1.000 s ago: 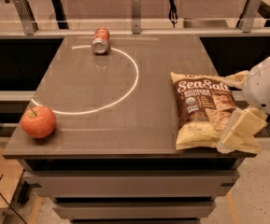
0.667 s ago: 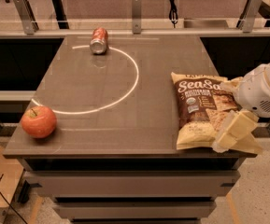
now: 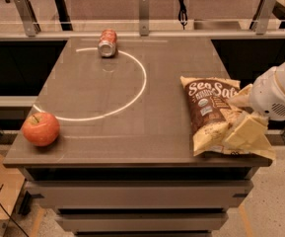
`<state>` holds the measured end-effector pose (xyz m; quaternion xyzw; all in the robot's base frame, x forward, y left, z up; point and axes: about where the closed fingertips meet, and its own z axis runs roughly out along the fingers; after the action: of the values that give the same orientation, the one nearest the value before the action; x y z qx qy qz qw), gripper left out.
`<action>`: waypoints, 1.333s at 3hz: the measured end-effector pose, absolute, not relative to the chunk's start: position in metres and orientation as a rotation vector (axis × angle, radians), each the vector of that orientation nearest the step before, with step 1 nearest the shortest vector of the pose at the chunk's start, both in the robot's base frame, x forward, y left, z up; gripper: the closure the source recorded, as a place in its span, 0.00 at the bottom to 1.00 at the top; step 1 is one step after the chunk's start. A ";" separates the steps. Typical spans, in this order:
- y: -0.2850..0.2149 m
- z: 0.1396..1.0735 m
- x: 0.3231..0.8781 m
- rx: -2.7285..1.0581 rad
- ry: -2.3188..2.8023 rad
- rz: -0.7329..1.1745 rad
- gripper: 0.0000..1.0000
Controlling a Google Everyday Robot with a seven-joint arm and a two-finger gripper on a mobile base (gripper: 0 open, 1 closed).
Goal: Move brown chip bag near apple
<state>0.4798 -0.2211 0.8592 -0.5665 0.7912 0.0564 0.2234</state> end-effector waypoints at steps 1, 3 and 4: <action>-0.208 0.898 0.479 -1.586 2.078 0.084 0.64; -0.145 0.969 0.474 -1.703 1.823 0.052 1.00; -0.100 0.992 0.461 -1.792 1.711 0.089 1.00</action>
Offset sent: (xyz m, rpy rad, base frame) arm -0.0095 0.0719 0.1346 -0.0081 -0.3216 0.2218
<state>0.4607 -0.1003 0.9917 -0.6836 0.6527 0.0339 0.3249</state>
